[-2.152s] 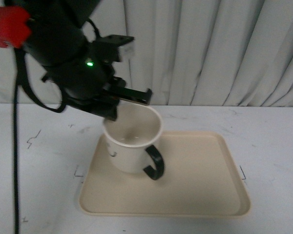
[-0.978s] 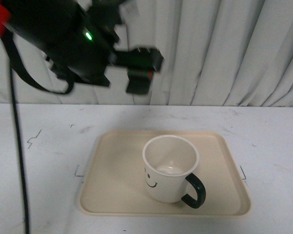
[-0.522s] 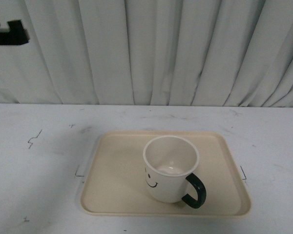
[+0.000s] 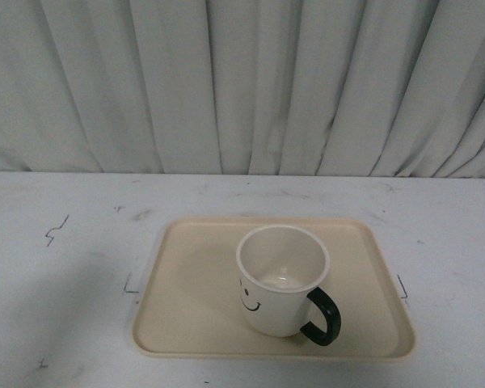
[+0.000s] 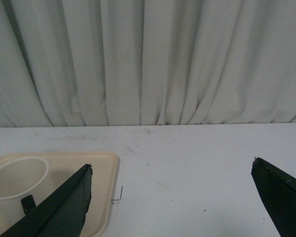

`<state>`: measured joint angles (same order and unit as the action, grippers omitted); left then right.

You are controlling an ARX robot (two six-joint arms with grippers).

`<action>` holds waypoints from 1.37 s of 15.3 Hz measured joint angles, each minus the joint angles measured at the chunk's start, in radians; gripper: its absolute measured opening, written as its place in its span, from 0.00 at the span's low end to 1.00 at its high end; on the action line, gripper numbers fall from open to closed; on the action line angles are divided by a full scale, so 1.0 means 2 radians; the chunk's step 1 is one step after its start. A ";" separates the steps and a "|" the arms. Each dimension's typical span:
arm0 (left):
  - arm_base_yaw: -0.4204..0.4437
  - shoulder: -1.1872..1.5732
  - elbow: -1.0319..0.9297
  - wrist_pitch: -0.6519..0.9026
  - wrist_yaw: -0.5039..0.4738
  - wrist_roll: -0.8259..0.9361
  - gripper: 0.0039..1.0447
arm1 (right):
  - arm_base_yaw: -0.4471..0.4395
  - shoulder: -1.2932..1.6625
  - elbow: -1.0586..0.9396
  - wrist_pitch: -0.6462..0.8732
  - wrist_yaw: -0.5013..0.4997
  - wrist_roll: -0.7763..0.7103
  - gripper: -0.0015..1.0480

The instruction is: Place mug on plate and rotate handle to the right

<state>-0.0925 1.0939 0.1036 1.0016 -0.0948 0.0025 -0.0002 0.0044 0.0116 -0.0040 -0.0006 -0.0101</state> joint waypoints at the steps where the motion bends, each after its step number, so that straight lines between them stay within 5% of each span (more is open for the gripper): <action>1: 0.006 -0.015 -0.012 -0.020 0.003 0.000 0.01 | 0.000 0.000 0.000 0.000 0.000 0.000 0.94; 4: 0.049 -0.102 -0.030 -0.079 0.042 -0.001 0.01 | 0.000 0.000 0.000 0.000 0.000 0.000 0.94; 21: 0.046 -0.428 -0.047 -0.381 0.047 -0.001 0.01 | 0.000 0.000 0.000 0.000 0.000 0.000 0.94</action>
<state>-0.0002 0.2382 0.0086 0.2398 -0.0017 0.0010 -0.0002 0.0044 0.0116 -0.0040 -0.0006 -0.0101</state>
